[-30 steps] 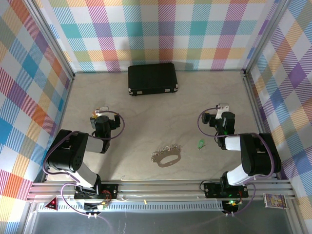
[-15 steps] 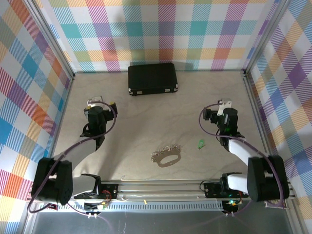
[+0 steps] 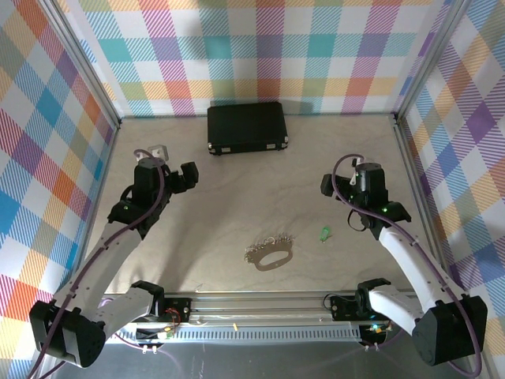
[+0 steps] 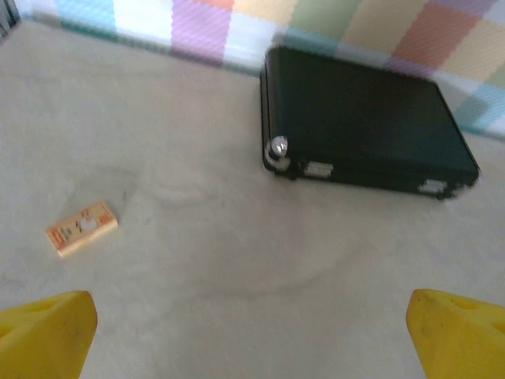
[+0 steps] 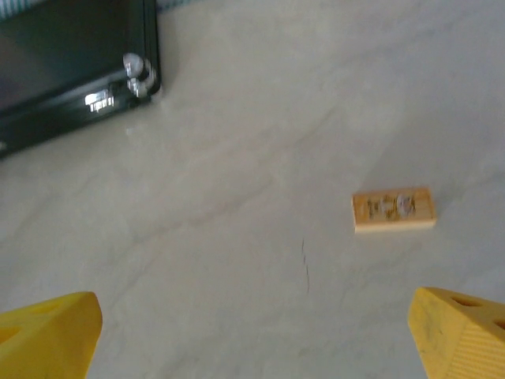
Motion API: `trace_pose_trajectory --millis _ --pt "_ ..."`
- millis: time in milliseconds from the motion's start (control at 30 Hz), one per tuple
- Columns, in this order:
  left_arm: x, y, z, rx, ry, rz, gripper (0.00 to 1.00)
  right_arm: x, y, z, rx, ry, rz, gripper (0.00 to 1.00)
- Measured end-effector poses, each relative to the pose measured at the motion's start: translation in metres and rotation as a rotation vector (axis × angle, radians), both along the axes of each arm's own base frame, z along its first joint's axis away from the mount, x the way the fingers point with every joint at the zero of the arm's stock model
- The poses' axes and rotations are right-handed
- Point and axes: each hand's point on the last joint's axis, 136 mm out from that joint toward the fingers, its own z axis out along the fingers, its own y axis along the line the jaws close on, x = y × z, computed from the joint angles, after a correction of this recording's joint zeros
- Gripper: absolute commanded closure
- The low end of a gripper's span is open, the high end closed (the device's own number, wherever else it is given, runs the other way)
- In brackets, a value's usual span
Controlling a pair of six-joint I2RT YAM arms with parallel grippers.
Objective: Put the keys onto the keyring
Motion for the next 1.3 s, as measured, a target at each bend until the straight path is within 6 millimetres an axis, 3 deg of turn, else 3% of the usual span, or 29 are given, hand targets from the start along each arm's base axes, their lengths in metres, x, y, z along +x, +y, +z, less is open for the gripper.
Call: trace_pose_trajectory --millis 167,467,667,967,1300 --pt "-0.022 -0.022 -0.013 -0.036 0.134 -0.103 0.0 -0.025 0.014 -0.011 0.028 0.124 0.051 0.01" --pt "-0.077 -0.105 -0.058 -0.064 0.377 -0.419 0.01 -0.058 0.047 -0.02 0.082 0.299 0.173 0.01" --pt "-0.114 -0.145 -0.08 -0.117 0.473 -0.574 0.04 -0.078 0.065 -0.033 0.121 0.402 0.237 0.01" --pt "-0.149 -0.168 -0.118 -0.16 0.596 -0.636 0.1 -0.111 0.097 -0.044 0.133 0.496 0.365 0.01" --pt "-0.151 -0.173 -0.129 -0.222 0.592 -0.615 0.18 -0.129 0.111 -0.065 0.131 0.612 0.404 0.14"
